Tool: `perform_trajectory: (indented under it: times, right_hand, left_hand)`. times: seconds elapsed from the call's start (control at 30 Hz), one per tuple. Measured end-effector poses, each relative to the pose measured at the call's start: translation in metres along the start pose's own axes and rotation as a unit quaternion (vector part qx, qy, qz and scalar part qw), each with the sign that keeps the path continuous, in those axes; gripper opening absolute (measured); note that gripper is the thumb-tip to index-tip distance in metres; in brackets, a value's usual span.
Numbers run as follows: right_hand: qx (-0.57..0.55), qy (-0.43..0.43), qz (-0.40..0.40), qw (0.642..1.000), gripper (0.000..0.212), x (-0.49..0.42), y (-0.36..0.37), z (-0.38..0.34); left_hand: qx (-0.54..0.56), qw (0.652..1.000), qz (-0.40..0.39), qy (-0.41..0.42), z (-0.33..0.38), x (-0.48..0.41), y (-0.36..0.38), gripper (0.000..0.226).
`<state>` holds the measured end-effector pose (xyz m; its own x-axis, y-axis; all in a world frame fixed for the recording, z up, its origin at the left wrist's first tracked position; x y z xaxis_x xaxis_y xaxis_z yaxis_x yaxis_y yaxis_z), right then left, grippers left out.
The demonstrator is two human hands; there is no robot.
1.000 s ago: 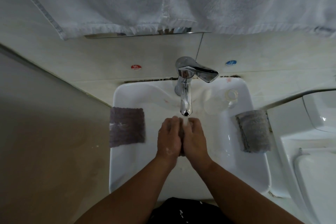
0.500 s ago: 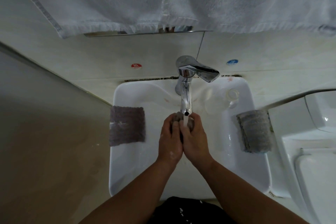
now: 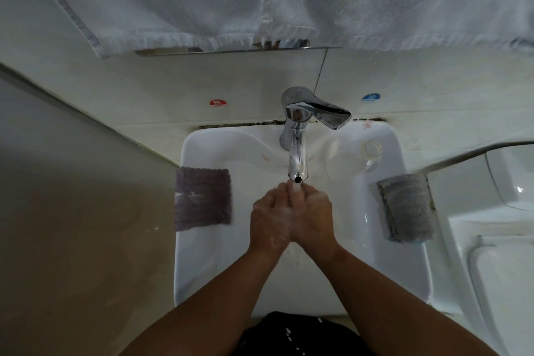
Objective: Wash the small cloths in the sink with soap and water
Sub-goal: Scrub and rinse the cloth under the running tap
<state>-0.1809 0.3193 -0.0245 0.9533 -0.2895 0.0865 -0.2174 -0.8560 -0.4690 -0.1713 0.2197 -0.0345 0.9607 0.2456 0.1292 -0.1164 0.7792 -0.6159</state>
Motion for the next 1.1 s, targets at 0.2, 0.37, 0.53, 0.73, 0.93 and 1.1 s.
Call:
perform_trajectory:
  times: [0.2,0.37,0.53,0.73,0.93,1.1]
  right_hand:
    - [-0.03,0.121,-0.016,0.992,0.023,0.005,0.0,0.008]
    - [-0.144,0.136,-0.108,0.974,0.009,0.018,0.007,0.001]
    - [-0.007,0.07,-0.023,0.997,0.021,0.01,-0.002,0.001]
    - [0.036,0.017,0.006,0.999,0.017,-0.001,0.002,0.009]
    - [-0.011,0.134,0.011,0.991,0.031,-0.003,-0.001,0.012]
    - [-0.121,0.272,-0.051,0.953,0.034,0.004,0.007,0.034]
  left_hand:
    - [0.173,0.963,-0.007,-0.206,-0.015,0.017,-0.006,0.026]
    - [0.166,0.971,0.021,-0.171,-0.021,0.01,-0.012,0.025]
    - [0.127,0.983,0.055,-0.118,-0.011,0.008,-0.016,0.032]
    - [0.091,0.987,0.04,-0.127,-0.006,0.0,-0.016,0.024]
    - [0.118,0.978,0.015,-0.174,-0.012,0.001,-0.005,0.044]
    - [0.258,0.937,0.028,-0.235,-0.023,0.007,-0.007,0.011]
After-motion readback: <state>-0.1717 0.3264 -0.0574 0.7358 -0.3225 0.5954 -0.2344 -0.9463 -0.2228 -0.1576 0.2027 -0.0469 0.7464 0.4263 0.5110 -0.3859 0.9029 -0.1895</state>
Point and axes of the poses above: each hand's wrist, its own x-axis away from the middle knuckle, its own y-axis out of the palm, z = x × y, the point moved 8 cm from there along -x, towards the middle knuckle, and after that the axes turned 11 degrees about z, right-handed, at the moved point
